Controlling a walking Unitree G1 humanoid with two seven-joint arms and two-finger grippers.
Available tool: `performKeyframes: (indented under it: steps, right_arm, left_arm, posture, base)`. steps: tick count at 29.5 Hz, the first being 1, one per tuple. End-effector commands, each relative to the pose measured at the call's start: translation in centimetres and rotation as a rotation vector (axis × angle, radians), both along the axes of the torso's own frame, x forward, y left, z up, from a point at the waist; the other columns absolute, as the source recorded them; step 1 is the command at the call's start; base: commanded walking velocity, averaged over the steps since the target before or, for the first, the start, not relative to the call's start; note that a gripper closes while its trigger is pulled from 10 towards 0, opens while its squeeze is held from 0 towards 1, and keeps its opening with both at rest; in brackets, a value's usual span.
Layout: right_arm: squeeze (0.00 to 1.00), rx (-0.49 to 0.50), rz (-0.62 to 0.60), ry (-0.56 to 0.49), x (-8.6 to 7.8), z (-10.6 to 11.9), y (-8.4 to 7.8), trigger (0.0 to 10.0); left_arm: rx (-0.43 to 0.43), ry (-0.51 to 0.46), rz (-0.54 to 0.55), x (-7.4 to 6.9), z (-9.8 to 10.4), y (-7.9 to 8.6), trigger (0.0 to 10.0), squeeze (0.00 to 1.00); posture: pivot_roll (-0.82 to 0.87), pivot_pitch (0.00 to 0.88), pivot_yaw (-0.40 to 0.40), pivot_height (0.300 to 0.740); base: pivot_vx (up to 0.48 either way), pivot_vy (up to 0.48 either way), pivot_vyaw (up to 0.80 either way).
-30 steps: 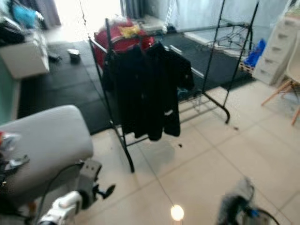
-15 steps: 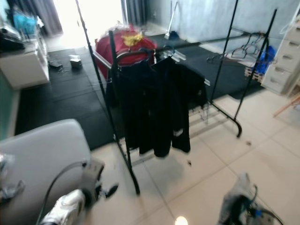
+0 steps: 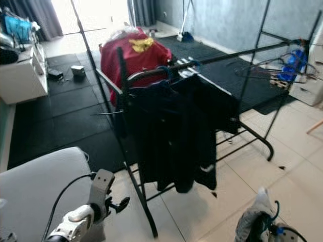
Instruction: Hang hanger
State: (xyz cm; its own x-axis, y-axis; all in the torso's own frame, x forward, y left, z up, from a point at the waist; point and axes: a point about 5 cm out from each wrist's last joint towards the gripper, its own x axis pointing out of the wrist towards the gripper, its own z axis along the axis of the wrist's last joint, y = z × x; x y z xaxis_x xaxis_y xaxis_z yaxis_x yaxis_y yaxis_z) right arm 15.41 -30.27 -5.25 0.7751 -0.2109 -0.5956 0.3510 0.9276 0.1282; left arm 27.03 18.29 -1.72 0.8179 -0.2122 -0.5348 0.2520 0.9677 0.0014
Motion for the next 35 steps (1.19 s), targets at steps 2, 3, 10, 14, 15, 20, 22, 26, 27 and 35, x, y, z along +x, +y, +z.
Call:
performKeyframes:
  steps: [2, 3, 10, 14, 15, 20, 22, 26, 27, 35]
  right_arm:
    - [0.00, -0.051, 0.043, 0.029, -0.7, -0.1, -0.3, 10.0]
    - [0.00, -0.051, 0.043, 0.029, -0.7, -0.1, -0.3, 10.0]
    - [0.00, -0.175, 0.192, 0.011, 0.0, 0.7, -0.4, 10.0]
    - [0.00, -0.200, 0.241, -0.009, 0.3, 1.0, -0.3, 10.0]
    - [0.00, -0.206, 0.254, -0.015, 0.3, 1.1, -0.3, 10.0]
    - [0.00, -0.301, 0.371, -0.316, 7.4, 7.4, 0.2, 10.0]
    - [0.00, -0.322, 0.406, -0.400, 8.9, 9.6, 0.6, 10.0]
    - [0.00, -0.336, 0.442, -0.449, 9.7, 10.7, 1.0, 10.0]
    - [0.00, -0.336, 0.442, -0.449, 9.7, 10.7, 1.0, 10.0]
    - [0.00, -0.350, 0.444, -0.495, 9.9, 11.8, 2.1, 10.0]
  left_arm:
    - [-0.013, 0.026, 0.024, 0.0, -0.1, 0.1, 10.0, 0.00]
    - [-0.013, 0.026, 0.024, 0.0, -0.1, 0.1, 10.0, 0.00]
    - [0.018, 0.074, 0.072, -0.1, -0.3, 0.9, 10.0, 0.00]
    - [0.030, 0.078, 0.074, -0.1, -0.2, 1.0, 10.0, 0.00]
    - [0.031, 0.079, 0.075, -0.1, -0.2, 1.0, 10.0, 0.00]
    - [0.032, 0.090, 0.072, -0.2, -0.2, 1.1, 10.0, 0.00]
    - [0.033, 0.093, 0.071, -0.2, -0.2, 1.0, 10.0, 0.00]
    - [0.029, 0.101, 0.067, -0.3, -0.3, 0.9, 10.0, 0.00]
    - [0.029, 0.101, 0.067, -0.3, -0.3, 0.9, 10.0, 0.00]
    - [0.024, 0.110, 0.052, -0.3, -0.2, 0.6, 10.0, 0.00]
  posture:
    - [-0.09, 0.064, 0.010, 0.740]
    - [-0.09, 0.064, 0.010, 0.740]
    - [-0.09, 0.067, 0.007, 0.740]
    - [-0.09, 0.066, 0.005, 0.740]
    - [-0.09, 0.068, 0.006, 0.740]
    - [-0.08, 0.070, 0.006, 0.740]
    - [-0.08, 0.070, 0.006, 0.740]
    - [-0.08, 0.070, 0.005, 0.740]
    - [-0.08, 0.070, 0.005, 0.740]
    - [-0.09, 0.063, 0.007, 0.740]
  base:
    - [0.000, 0.000, 0.00]
    - [0.000, 0.000, 0.00]
    - [0.000, -0.436, 0.00]
    - [0.000, -0.450, 0.00]
    - [0.000, -0.450, 0.80]
    - [0.000, -0.449, 0.80]
    - [0.000, -0.446, 0.79]
    - [0.000, -0.446, 0.79]
    - [0.000, -0.446, 0.78]
    - [0.000, -0.442, 0.75]
